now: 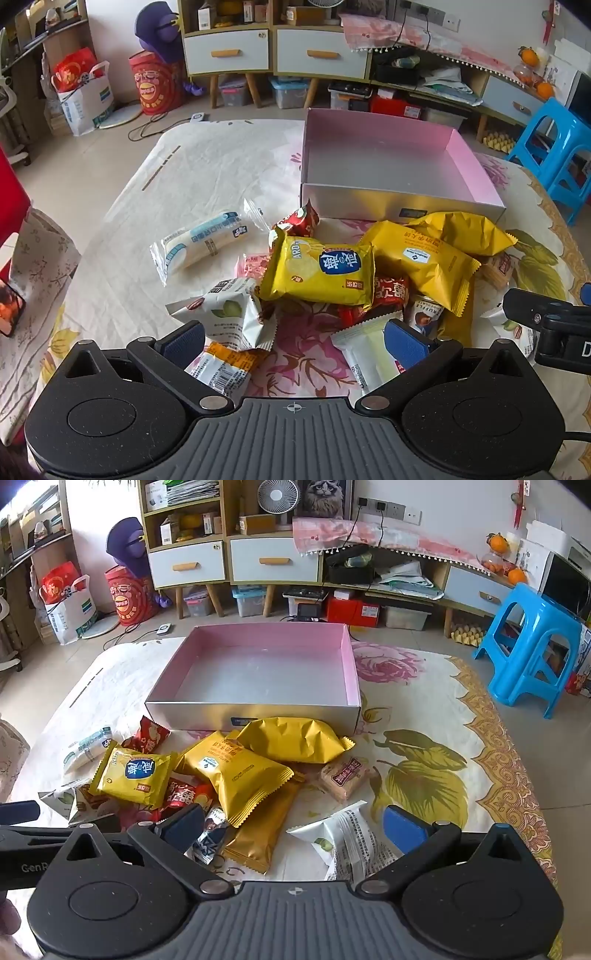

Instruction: Organize snacks

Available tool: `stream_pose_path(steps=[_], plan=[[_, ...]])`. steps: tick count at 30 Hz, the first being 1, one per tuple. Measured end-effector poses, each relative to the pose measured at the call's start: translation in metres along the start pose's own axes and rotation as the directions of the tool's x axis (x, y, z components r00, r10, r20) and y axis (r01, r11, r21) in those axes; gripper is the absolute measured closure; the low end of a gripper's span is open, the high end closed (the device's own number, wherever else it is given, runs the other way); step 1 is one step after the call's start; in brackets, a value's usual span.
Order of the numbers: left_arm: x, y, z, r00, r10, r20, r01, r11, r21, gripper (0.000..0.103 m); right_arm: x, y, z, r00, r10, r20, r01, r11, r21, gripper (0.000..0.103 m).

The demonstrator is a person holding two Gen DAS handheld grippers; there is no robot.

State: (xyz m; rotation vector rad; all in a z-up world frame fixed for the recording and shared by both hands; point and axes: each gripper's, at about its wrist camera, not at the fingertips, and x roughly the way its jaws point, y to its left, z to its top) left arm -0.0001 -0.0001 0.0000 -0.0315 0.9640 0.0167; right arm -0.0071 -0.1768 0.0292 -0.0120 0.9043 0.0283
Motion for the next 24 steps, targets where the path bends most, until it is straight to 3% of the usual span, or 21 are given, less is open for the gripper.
stream_pose_path(steps=[24], plan=[[-0.0021,0.0042,0.0016,1.000,-0.002,0.008,0.002,1.000,-0.008,0.000,0.0005,-0.0019,0.0013,1.000,0.008,-0.006,-0.007,1.000,0.018,0.008]])
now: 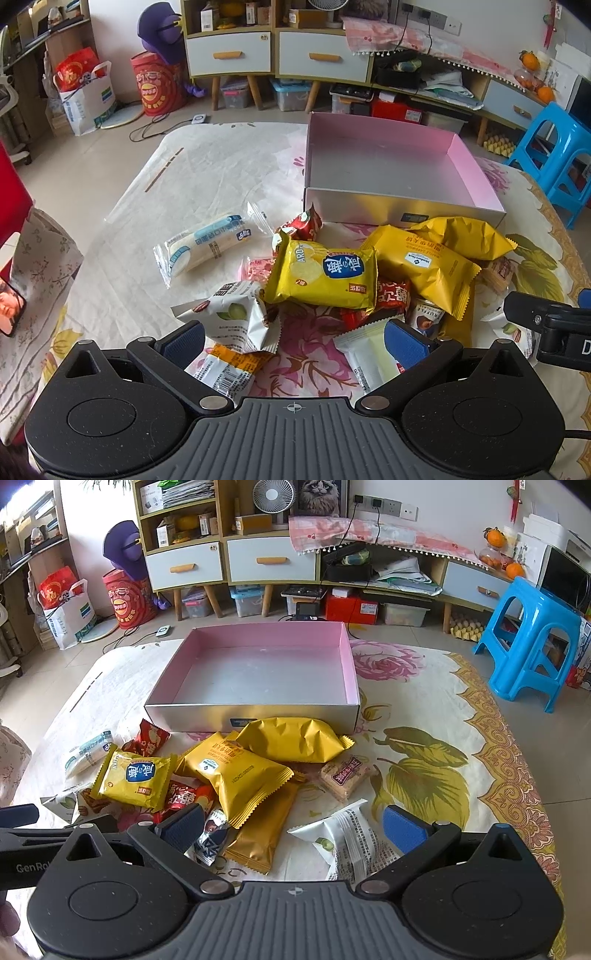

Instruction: Organize snacks

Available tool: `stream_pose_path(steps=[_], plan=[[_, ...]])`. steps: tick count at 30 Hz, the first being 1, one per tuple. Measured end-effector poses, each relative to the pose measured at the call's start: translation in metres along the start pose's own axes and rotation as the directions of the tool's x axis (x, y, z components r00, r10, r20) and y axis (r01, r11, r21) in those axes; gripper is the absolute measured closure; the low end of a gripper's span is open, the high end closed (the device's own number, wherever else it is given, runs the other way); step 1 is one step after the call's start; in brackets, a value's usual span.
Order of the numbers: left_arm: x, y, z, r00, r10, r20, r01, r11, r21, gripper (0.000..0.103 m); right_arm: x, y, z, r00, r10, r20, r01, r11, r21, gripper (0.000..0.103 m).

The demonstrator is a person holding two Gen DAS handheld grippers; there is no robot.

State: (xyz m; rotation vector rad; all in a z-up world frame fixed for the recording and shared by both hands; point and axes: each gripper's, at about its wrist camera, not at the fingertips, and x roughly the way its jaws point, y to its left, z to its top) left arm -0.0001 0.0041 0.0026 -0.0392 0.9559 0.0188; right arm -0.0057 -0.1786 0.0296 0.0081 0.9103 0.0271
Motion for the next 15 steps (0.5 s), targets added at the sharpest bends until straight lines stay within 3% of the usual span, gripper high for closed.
stream_pose_path(steps=[15], plan=[[-0.0007,-0.0018,0.0004,1.000,0.003,-0.007,-0.003,1.000,0.002,0.000,-0.0003,0.0007,-0.0005,1.000,0.000,0.002,0.000,1.000,0.000,0.008]])
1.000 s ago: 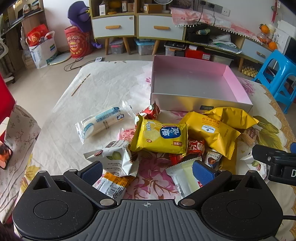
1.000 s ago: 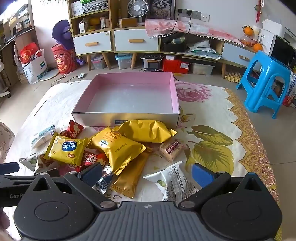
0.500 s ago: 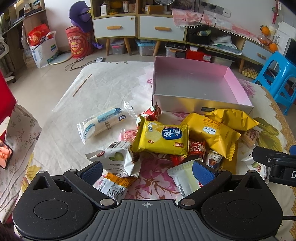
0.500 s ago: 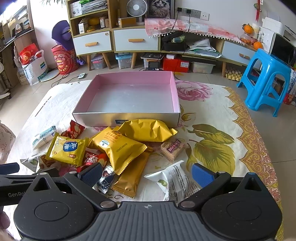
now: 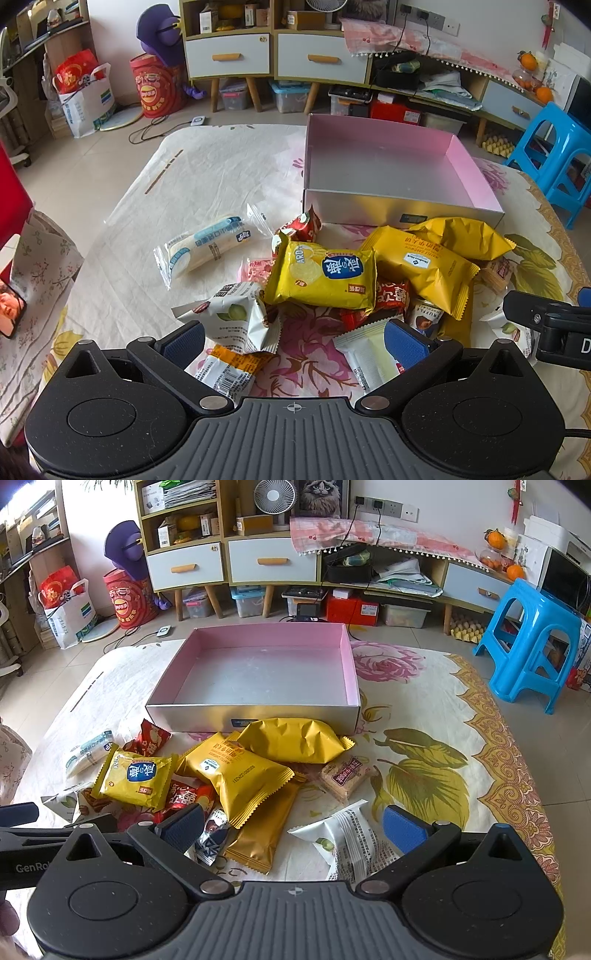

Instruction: Organize snacks

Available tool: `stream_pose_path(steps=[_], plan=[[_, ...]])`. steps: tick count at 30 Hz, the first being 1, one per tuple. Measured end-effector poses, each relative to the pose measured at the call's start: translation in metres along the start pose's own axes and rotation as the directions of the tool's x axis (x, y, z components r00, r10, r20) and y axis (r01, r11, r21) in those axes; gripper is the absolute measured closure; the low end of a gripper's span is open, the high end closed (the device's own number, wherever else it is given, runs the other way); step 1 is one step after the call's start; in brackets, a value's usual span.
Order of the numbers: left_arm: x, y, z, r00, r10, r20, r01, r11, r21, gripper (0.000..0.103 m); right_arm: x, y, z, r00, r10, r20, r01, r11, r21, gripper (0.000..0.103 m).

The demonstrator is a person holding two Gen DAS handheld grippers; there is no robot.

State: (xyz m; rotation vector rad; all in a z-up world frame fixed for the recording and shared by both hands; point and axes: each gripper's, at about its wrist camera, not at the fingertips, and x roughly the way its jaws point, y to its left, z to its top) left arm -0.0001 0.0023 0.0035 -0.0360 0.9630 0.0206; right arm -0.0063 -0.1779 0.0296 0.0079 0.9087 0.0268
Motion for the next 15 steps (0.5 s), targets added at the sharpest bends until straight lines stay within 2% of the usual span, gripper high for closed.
stream_pose_path(steps=[8,12,15], plan=[[0.0000,-0.0004,0.0002,1.000,0.008,0.002,-0.008,1.000,0.006,0.000,0.0001,0.0000,0.0000,1.000,0.000,0.000,0.000,1.000,-0.001,0.008],[-0.0026,0.0015,0.0027,0.999,-0.035,0.021,0.035,0.999,-0.018,0.000,0.0001,0.0003,-0.0001,1.000,-0.003,0.001,0.003,1.000,-0.001,0.008],[-0.0031,0.0027,0.0046,0.999,-0.038,0.030,0.039,0.999,-0.011,0.000,0.0008,-0.0016,0.0013,1.000,-0.007,-0.002,0.007,1.000,-0.003,0.008]])
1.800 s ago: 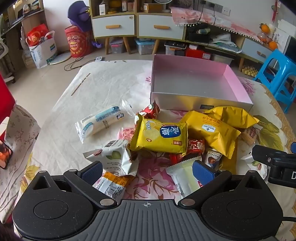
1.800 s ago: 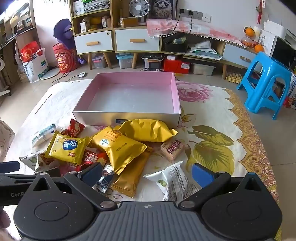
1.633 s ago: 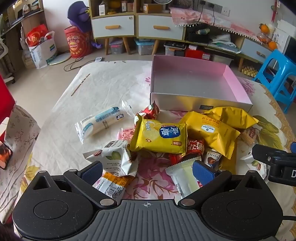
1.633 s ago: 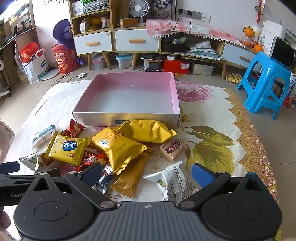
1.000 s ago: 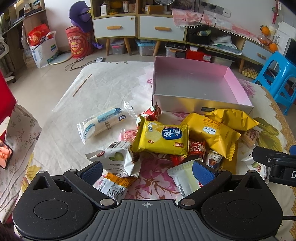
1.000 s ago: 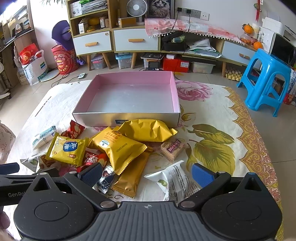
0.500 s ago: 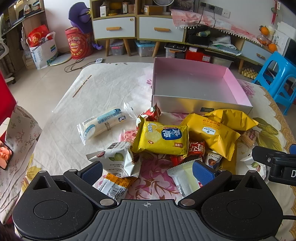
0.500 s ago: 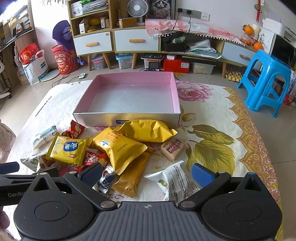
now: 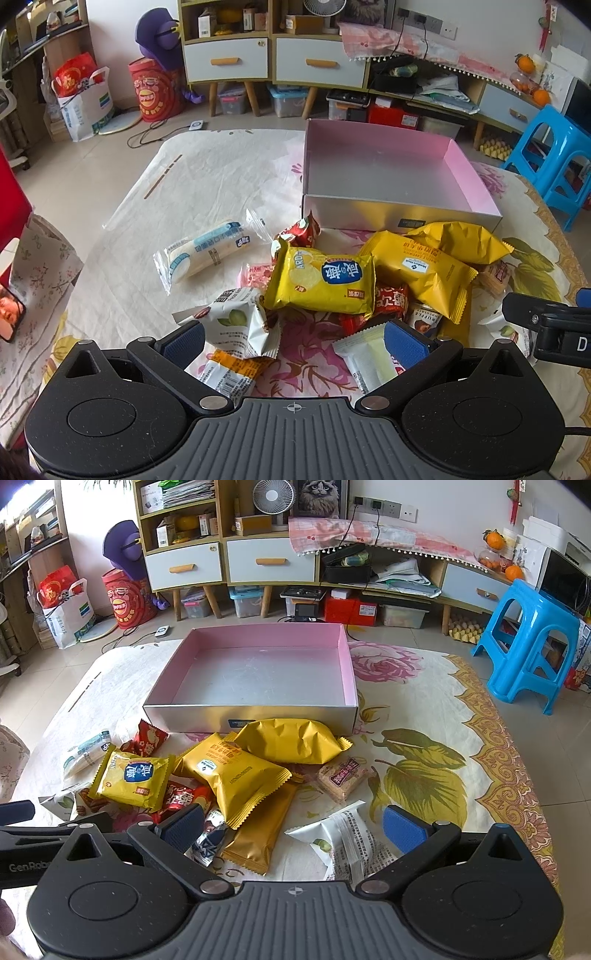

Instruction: Organize snacks

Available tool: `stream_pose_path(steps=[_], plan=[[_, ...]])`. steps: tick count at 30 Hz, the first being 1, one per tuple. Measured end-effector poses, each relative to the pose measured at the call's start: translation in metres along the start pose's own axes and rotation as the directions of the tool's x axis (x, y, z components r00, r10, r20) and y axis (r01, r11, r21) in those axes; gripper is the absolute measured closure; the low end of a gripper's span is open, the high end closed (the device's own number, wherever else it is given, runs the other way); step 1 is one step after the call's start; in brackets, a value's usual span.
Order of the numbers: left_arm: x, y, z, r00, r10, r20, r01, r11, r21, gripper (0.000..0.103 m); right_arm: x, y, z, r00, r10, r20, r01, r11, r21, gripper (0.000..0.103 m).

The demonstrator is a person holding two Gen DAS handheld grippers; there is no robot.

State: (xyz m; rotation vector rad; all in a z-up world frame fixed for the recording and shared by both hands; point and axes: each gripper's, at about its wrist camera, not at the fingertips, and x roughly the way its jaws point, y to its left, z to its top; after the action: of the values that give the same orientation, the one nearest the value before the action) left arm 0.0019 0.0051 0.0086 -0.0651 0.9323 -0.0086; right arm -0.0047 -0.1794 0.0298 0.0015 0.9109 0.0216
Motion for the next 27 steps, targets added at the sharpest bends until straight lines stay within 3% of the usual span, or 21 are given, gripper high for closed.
stream_pose_path(steps=[2,3,5,13,17,19,21,23,27], plan=[[-0.001,0.005,0.004,1.000,-0.014,-0.001,0.014,1.000,-0.008,0.000,0.000,-0.003,0.003,1.000,0.010,0.000,-0.010,1.000,0.000,0.008],[0.000,0.006,0.005,0.999,0.044,-0.023,-0.043,0.999,0.028,0.000,0.000,-0.005,0.005,1.000,0.020,0.000,-0.020,1.000,0.000,0.008],[-0.003,0.011,0.010,0.998,0.062,-0.016,-0.062,0.997,0.037,0.000,0.001,-0.011,0.010,0.999,0.048,-0.004,-0.048,0.999,0.010,0.008],[-0.001,0.040,0.039,0.993,-0.112,-0.039,0.112,0.994,-0.003,0.000,0.011,-0.043,0.031,0.979,0.202,-0.012,-0.199,0.974,0.109,0.010],[0.011,0.045,0.050,0.982,-0.184,-0.051,0.186,0.982,0.039,0.000,0.028,-0.055,0.037,0.952,0.303,-0.042,-0.289,0.937,0.194,0.015],[0.013,0.047,0.051,0.963,-0.269,-0.002,0.269,0.963,0.030,0.001,0.036,-0.056,0.039,0.934,0.351,-0.062,-0.330,0.917,0.224,0.020],[0.023,0.045,0.053,0.946,-0.325,-0.011,0.325,0.944,0.050,0.001,0.042,-0.053,0.041,0.922,0.381,-0.071,-0.357,0.906,0.226,0.021],[0.037,0.043,0.053,0.935,-0.351,-0.051,0.354,0.932,0.077,0.002,0.046,-0.047,0.044,0.916,0.394,-0.075,-0.375,0.908,0.189,0.024],[0.049,0.039,0.053,0.914,-0.403,-0.049,0.405,0.894,0.194,0.006,0.051,-0.036,0.051,0.907,0.416,-0.058,-0.412,0.908,0.070,0.034]])
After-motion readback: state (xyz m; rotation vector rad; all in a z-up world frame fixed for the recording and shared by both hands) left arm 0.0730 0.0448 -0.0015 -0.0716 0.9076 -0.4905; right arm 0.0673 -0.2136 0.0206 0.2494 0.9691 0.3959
